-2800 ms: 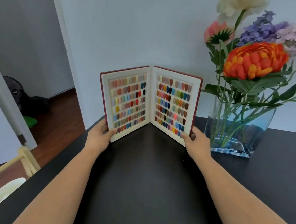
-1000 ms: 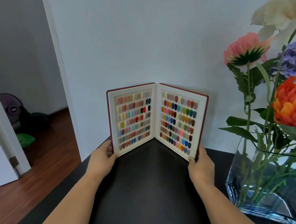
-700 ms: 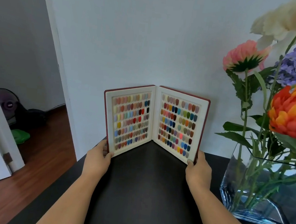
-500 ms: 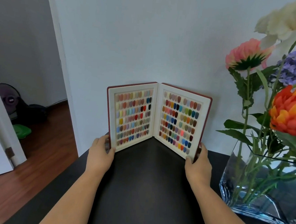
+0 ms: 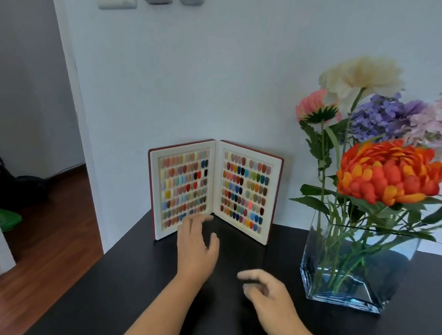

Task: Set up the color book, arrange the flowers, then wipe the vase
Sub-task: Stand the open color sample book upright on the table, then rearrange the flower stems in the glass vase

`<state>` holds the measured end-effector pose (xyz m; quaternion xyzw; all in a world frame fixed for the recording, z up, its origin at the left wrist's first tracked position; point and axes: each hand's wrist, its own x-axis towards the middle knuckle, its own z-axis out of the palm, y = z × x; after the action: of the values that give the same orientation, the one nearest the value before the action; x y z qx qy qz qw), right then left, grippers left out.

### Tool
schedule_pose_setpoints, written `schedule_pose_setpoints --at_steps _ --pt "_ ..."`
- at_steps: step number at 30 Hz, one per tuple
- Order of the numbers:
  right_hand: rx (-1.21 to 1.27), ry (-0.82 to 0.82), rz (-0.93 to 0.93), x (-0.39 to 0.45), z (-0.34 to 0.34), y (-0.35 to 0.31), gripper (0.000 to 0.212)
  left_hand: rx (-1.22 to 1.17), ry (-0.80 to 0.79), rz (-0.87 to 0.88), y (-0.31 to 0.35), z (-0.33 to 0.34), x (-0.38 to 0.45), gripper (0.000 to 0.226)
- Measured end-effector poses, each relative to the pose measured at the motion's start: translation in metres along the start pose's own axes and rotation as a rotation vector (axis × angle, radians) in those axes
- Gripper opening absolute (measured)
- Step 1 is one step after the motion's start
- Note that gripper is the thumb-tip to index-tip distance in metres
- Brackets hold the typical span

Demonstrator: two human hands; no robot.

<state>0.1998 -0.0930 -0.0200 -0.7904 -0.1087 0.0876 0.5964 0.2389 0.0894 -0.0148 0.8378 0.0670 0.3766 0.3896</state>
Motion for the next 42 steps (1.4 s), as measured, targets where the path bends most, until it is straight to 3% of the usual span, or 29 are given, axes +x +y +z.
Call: schedule_pose_setpoints --at_steps 4,7,11,15,18,21,25,29,33,37,39,42 --pt "0.024 -0.069 -0.098 -0.051 -0.046 -0.018 0.037 -0.199 -0.058 0.103 0.052 0.015 0.006 0.037" --pt "0.066 0.093 -0.187 -0.071 -0.089 -0.022 0.040 -0.363 -0.089 0.190 0.099 0.021 0.008 0.030" --pt "0.106 0.365 -0.307 -0.083 -0.139 -0.024 0.040 -0.566 -0.182 0.132 0.147 0.027 0.006 0.027" --pt "0.195 0.593 -0.336 -0.082 -0.182 -0.030 0.038 -0.577 -0.345 0.139 0.175 0.037 0.001 0.033" --pt "0.276 0.696 -0.259 -0.075 -0.209 -0.035 0.031 -0.527 -0.433 0.128 0.189 0.044 -0.003 0.037" --pt "0.299 0.704 -0.158 -0.065 -0.229 -0.039 0.022 -0.484 -0.399 0.100 0.197 0.047 -0.001 0.028" --pt "0.227 0.657 -0.107 -0.057 -0.240 -0.047 0.027 -0.468 -0.328 0.098 0.206 0.047 0.004 0.018" --pt "0.181 0.590 -0.092 -0.047 -0.240 -0.054 0.029 -0.437 -0.315 0.083 0.212 0.047 0.001 0.028" --pt "0.142 0.660 -0.187 -0.038 -0.238 -0.061 0.006 -0.367 -0.337 0.081 0.221 0.049 -0.011 0.045" --pt "0.118 0.705 -0.279 -0.032 -0.241 -0.062 0.006 -0.384 -0.317 0.100 0.235 0.047 -0.017 0.053" --pt "0.084 0.690 -0.305 -0.030 -0.243 -0.064 0.009 -0.401 -0.289 0.101 0.239 0.048 -0.014 0.044" --pt "-0.084 0.676 -0.311 -0.026 -0.247 -0.068 0.012 -0.399 -0.265 0.078 0.243 0.051 -0.005 0.045"
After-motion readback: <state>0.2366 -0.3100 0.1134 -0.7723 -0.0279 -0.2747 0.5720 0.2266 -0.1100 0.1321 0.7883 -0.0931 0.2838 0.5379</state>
